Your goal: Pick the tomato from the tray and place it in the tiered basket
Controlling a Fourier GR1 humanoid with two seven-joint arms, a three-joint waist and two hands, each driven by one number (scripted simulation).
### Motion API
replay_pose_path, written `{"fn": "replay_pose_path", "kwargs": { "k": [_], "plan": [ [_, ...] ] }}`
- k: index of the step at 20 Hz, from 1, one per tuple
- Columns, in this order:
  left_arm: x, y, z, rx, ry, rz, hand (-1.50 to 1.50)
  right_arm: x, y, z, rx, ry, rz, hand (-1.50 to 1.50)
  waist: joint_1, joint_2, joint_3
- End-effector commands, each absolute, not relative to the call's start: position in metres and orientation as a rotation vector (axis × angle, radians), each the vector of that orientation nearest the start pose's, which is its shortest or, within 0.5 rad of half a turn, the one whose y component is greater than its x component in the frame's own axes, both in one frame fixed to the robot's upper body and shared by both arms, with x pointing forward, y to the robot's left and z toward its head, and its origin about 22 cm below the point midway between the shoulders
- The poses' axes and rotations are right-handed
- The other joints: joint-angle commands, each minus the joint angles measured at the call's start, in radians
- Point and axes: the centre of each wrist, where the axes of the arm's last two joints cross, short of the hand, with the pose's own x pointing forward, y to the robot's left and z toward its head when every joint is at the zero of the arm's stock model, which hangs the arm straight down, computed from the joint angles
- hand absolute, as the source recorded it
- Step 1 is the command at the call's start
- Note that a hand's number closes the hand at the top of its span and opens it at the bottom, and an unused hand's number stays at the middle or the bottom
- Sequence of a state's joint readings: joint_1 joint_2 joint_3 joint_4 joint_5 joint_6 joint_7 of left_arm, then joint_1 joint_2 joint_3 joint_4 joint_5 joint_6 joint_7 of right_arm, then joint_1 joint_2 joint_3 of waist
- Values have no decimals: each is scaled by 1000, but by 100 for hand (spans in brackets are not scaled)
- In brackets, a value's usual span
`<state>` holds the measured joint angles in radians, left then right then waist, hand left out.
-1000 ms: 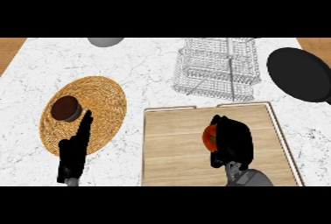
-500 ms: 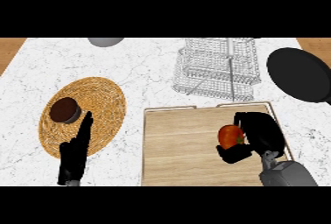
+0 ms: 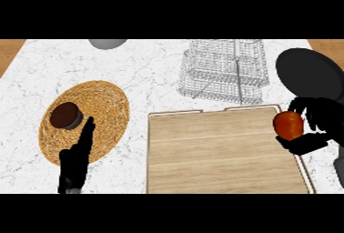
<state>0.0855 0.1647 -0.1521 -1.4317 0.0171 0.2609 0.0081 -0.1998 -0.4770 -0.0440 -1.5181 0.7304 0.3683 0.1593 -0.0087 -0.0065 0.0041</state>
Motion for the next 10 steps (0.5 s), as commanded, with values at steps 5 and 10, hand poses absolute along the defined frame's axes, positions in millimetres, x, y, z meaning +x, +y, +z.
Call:
{"fn": "replay_pose_path", "kwargs": {
  "k": [5,10],
  "plan": [
    [202,260,-47,267,-1277,16,0,267,-368,190,-779,-1480,688,150,-16,-5,-5],
    [206,258,-63,271,-1298,-3,0,240,-374,259,-900,-1633,706,150,-9,2,-6]
  ]
}}
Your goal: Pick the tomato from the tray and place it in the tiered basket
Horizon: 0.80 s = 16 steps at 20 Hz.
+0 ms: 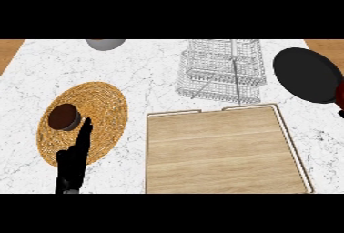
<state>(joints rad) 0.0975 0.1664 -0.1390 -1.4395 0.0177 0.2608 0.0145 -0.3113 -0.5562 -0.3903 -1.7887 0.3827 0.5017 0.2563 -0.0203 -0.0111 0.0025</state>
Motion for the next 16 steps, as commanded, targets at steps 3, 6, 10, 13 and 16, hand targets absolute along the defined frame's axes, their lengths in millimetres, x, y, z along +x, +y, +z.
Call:
{"fn": "replay_pose_path", "kwargs": {
  "k": [3,6,10,13,16],
  "plan": [
    [213,248,-44,239,-1295,-15,0,238,-362,287,-914,-1598,704,150,17,8,-3],
    [218,238,-59,249,-1301,-11,0,252,-357,312,-914,-1624,687,150,24,11,-3],
    [214,238,-66,246,-1303,-36,0,275,-337,318,-924,-1601,642,150,30,12,-3],
    [205,243,-56,220,-1299,-37,0,289,-318,333,-934,-1606,635,150,36,12,-3],
    [225,243,-36,238,-1304,-32,0,320,-300,326,-944,-1569,612,150,44,15,-3]
  ]
}}
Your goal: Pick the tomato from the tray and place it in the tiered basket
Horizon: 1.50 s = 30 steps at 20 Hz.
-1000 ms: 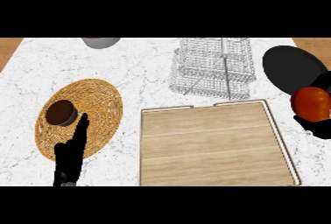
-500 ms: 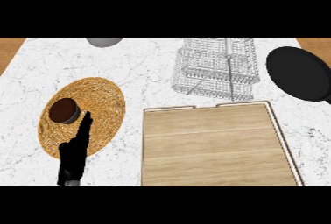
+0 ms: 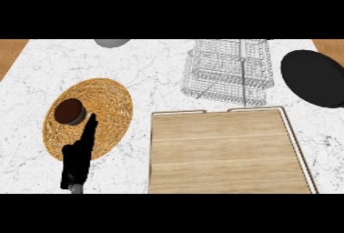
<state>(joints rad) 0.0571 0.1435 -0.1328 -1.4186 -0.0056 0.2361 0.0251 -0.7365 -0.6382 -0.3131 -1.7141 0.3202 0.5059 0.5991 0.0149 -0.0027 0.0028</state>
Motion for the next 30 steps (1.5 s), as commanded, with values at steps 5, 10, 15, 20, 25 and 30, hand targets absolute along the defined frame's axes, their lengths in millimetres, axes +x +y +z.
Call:
{"fn": "replay_pose_path", "kwargs": {
  "k": [5,10,15,20,25,30],
  "plan": [
    [216,232,-61,251,-1319,-54,0,350,-287,309,-906,-1569,630,150,-1,6,-3],
    [210,235,-62,228,-1296,-28,0,373,-257,295,-858,-1565,716,150,0,5,-3],
    [220,232,-59,249,-1305,-38,0,405,-248,259,-859,-1533,779,150,6,10,-3],
    [229,222,-50,239,-1316,-43,0,428,-237,258,-917,-1480,764,150,5,9,-3],
    [218,244,-50,238,-1305,-30,0,445,-227,209,-879,-1466,774,150,9,9,-3],
    [203,234,-64,231,-1299,-41,0,450,-231,193,-581,-1450,546,-150,10,11,-2]
  ]
}}
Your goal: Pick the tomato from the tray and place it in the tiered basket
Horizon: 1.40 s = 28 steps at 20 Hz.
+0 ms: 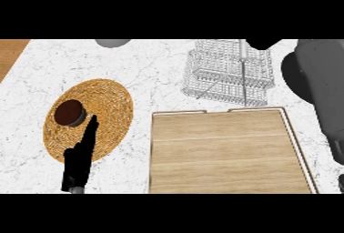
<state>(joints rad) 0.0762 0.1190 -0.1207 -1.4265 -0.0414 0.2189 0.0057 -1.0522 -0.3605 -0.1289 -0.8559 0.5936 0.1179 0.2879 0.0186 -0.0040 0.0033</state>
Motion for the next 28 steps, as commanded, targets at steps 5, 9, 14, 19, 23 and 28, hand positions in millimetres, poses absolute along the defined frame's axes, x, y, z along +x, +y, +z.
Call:
{"fn": "replay_pose_path", "kwargs": {
  "k": [5,9,14,19,23,28],
  "plan": [
    [216,248,-60,248,-1306,-41,0,451,-228,170,-425,-1484,388,-150,1,12,-3],
    [218,229,-57,258,-1309,-26,0,456,-223,191,-315,-1578,259,-150,-1,9,-3],
    [222,238,-50,244,-1313,-47,0,454,-256,211,-414,-1712,63,-150,-6,9,-3],
    [212,260,-50,280,-1296,-25,0,433,-333,236,-602,-1667,-183,-150,-23,2,-3],
    [210,239,-51,252,-1305,-26,0,406,-403,242,-651,-1641,-282,-150,-20,5,-3],
    [210,254,-45,292,-1322,-8,0,347,-496,261,-619,-1608,-315,-150,-28,4,-2]
  ]
}}
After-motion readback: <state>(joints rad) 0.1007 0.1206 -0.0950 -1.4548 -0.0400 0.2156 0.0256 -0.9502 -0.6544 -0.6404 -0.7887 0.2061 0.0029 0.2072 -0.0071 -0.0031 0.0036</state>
